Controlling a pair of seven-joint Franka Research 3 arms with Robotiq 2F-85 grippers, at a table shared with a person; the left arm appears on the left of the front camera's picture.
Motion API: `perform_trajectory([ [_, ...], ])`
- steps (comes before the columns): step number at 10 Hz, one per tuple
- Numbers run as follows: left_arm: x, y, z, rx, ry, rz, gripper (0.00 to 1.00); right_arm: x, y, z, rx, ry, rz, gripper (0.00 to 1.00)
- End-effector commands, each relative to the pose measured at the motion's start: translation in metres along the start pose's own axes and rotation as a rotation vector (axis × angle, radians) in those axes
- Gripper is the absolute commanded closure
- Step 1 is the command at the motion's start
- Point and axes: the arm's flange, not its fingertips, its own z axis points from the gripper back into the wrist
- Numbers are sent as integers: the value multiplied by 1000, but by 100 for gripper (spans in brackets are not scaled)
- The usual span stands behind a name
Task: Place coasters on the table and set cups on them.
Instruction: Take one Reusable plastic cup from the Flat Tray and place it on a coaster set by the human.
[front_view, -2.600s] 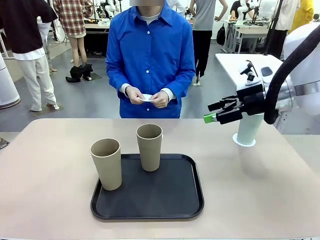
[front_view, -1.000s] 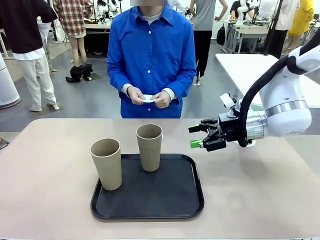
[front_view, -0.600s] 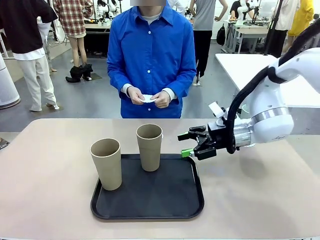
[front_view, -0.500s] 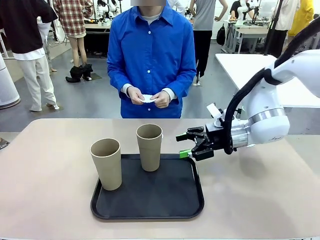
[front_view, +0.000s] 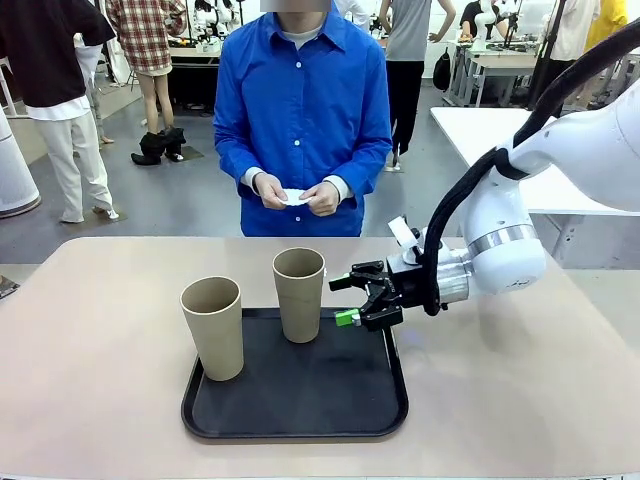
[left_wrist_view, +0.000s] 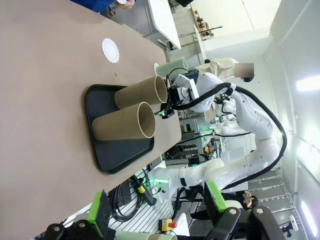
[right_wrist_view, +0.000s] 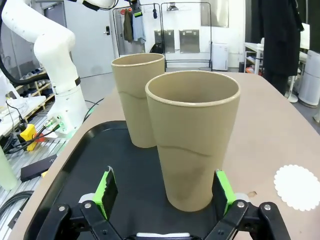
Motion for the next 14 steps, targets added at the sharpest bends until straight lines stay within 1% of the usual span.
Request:
perform_trajectory([
  [1, 0, -1, 1, -23, -7, -11, 0, -6, -5, -13, -35, -10, 22, 0],
  [4, 0, -1, 1, -23, -7, -11, 0, -10, -10, -21, -42, 14, 38, 0],
  [7, 0, -1, 1, -23, -7, -11, 0, -14, -21, -27, -50, 4, 27, 0],
  [14, 0, -1, 1, -23, -7, -11, 0, -15, -29, -46, -21, 8, 19, 0],
])
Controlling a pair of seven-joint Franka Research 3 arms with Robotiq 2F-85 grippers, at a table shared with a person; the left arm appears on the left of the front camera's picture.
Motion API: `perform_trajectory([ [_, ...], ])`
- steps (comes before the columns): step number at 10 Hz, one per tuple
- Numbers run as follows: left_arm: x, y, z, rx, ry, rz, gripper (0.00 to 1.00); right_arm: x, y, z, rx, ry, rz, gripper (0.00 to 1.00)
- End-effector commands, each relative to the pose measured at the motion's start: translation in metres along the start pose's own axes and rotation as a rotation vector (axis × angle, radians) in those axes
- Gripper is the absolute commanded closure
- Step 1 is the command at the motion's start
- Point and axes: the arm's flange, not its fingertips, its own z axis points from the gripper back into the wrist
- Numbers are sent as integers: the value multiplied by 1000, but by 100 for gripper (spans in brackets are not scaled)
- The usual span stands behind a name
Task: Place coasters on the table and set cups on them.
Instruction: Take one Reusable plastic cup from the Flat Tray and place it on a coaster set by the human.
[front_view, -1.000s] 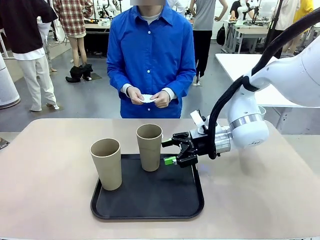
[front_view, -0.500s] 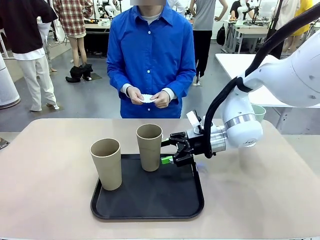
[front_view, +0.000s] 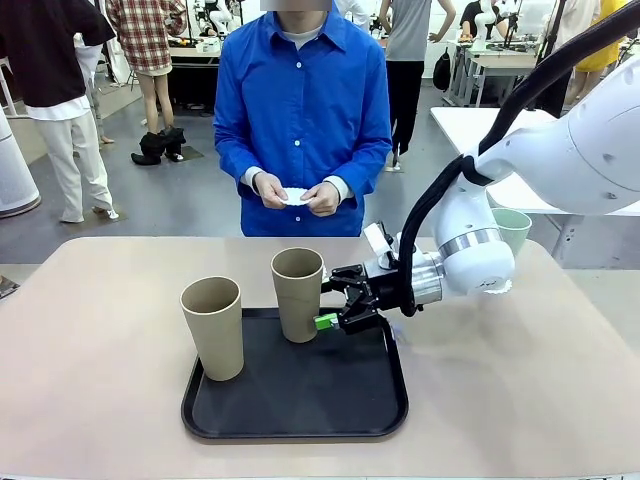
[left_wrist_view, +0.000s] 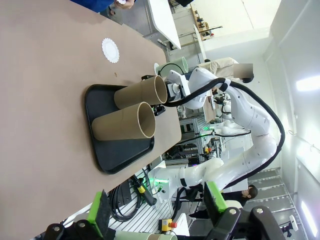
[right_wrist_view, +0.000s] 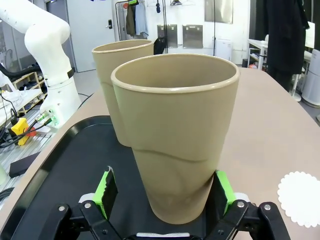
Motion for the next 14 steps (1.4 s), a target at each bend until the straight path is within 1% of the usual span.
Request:
perform_trajectory([
  [1, 0, -1, 1, -22, -7, -11, 0, -2, -5, -14, -33, -16, 6, 0],
  [5, 0, -1, 1, -22, -7, -11, 0, -3, -16, -17, -51, -34, -9, 0],
  [14, 0, -1, 1, -22, -7, -11, 0, -2, -20, -38, 3, -48, -24, 0],
])
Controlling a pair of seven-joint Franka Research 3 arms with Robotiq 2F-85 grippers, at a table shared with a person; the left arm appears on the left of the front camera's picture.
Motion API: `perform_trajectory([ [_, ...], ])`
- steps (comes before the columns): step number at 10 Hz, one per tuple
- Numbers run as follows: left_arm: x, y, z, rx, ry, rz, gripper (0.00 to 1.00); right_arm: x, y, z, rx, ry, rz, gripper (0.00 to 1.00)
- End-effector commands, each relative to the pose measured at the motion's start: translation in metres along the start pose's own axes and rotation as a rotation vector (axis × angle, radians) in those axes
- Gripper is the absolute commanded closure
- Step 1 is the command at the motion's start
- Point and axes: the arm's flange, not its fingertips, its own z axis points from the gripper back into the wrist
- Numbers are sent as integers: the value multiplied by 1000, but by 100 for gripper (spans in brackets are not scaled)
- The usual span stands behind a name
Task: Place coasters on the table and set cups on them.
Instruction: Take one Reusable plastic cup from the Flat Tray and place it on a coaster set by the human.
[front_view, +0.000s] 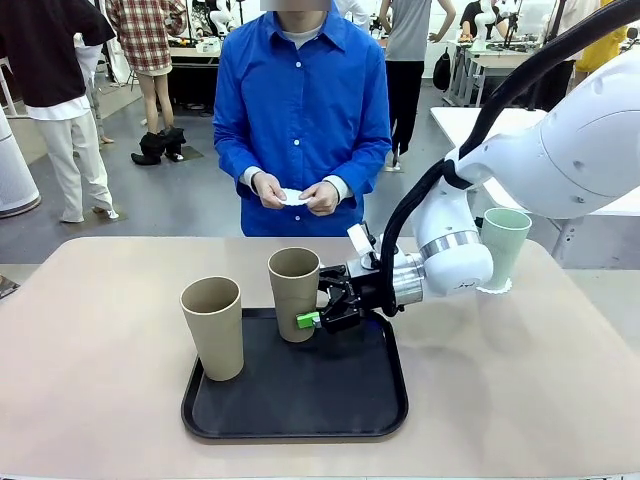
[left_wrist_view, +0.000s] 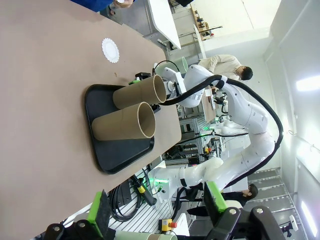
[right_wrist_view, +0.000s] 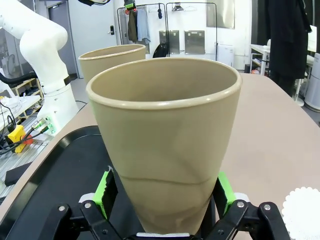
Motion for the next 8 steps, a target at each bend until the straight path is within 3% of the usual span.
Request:
perform_trajectory([
  [1, 0, -1, 1, -22, -7, -11, 0, -2, -9, -7, 0, -40, -13, 7],
  [2, 0, -1, 1, -22, -7, -11, 0, -1, -10, -6, 0, -43, -18, 59],
  [3, 0, -1, 1, -22, -7, -11, 0, -2, -10, -5, 1, -47, -17, 66],
  [4, 0, -1, 1, -22, -7, -11, 0, -2, -10, -5, 3, -50, -17, 100],
  [6, 0, -1, 1, -22, -7, -11, 0, -1, -9, -4, 3, -56, -20, 100],
  [7, 0, -1, 1, -22, -7, -11, 0, 7, -3, -2, -16, -68, -43, 36],
  [8, 0, -1, 1, -22, -7, -11, 0, 21, 6, 0, -36, -75, -63, 36],
])
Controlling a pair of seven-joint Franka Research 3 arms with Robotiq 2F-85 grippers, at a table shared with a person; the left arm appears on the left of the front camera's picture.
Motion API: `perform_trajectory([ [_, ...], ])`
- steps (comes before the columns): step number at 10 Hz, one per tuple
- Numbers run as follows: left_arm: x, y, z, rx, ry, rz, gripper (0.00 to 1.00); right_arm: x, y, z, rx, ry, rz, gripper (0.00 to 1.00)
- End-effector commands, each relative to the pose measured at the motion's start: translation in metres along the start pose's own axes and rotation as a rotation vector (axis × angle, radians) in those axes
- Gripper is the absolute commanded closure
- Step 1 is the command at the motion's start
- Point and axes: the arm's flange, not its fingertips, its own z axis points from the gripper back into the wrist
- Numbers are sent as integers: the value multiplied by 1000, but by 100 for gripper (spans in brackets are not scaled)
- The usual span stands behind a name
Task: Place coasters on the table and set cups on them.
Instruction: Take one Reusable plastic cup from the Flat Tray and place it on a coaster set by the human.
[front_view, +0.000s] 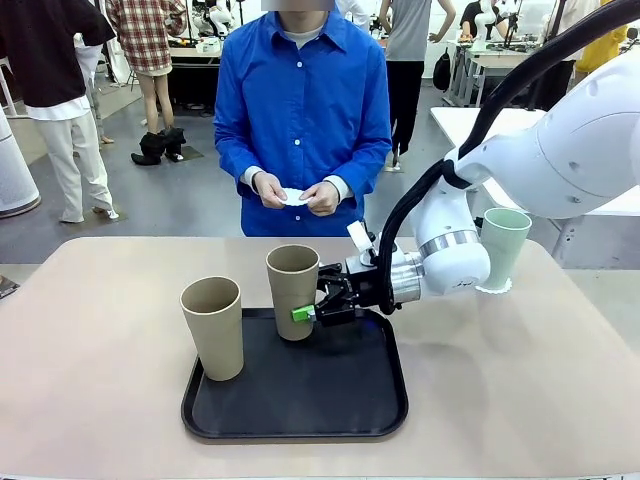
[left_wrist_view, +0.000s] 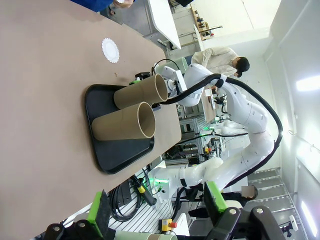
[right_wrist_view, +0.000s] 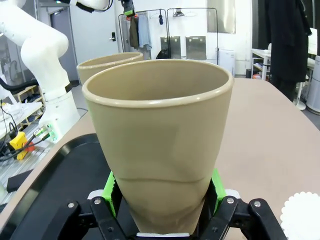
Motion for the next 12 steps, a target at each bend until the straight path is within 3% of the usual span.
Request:
perform_trajectory([
  [1, 0, -1, 1, -22, -7, -12, 0, 38, 23, 1, -57, -33, -31, 36],
  [3, 0, -1, 1, -22, -7, -12, 0, 92, 50, 2, -46, -31, -10, 36],
  [6, 0, -1, 1, -22, -7, -12, 0, 146, 81, -5, -74, 17, 20, 36],
  [8, 0, -1, 1, -22, -7, -12, 0, 157, 90, -3, -105, 64, -12, 36],
  [9, 0, -1, 1, -22, -7, -12, 0, 156, 80, -1, -41, 19, 49, 36],
  [11, 0, -1, 1, -22, -7, -12, 0, 156, 80, -1, -41, 19, 49, 36],
  [12, 0, -1, 1, -22, -7, -12, 0, 160, 86, -1, -57, 39, 39, 18],
])
